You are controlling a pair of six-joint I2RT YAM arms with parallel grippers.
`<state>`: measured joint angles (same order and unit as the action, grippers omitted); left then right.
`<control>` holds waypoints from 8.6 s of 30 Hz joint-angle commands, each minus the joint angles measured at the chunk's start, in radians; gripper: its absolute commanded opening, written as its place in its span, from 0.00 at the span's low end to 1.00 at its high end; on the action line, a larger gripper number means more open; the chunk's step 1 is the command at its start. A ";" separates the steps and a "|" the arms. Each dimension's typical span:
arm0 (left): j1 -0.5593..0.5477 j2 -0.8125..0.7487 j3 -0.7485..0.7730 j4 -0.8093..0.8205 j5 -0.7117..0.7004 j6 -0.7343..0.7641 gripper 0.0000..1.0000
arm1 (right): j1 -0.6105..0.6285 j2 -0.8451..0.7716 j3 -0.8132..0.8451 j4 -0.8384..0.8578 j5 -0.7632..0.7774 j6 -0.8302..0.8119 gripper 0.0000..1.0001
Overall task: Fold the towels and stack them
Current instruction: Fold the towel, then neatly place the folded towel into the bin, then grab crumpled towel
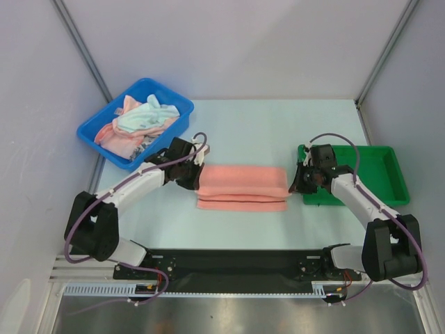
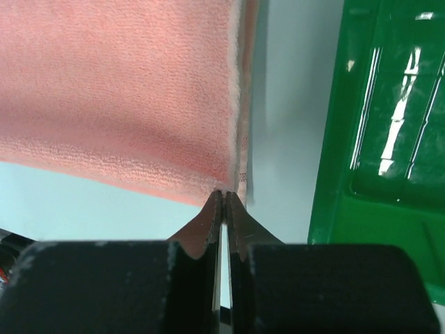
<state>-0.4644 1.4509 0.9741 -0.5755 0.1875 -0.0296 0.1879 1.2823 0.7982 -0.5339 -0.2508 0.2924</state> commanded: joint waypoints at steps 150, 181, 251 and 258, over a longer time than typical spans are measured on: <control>-0.019 0.069 0.408 -0.218 -0.399 -0.302 0.63 | -0.538 0.425 0.720 -0.186 0.703 -0.441 0.00; -0.017 -0.010 0.341 -0.129 -0.310 -0.340 0.66 | -0.344 0.338 0.425 -0.140 0.262 -0.081 0.55; 0.569 0.763 1.167 -0.149 -0.468 -0.329 0.00 | 0.018 0.057 0.521 0.215 0.195 0.022 1.00; 0.495 0.537 1.161 -0.104 -0.356 -0.316 0.00 | 0.039 0.072 0.512 0.172 0.188 0.028 1.00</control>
<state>0.0822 2.1883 2.0876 -0.7315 -0.2573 -0.3569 0.2150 1.3529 1.2720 -0.3424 -0.0845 0.3382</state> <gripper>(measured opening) 0.011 0.995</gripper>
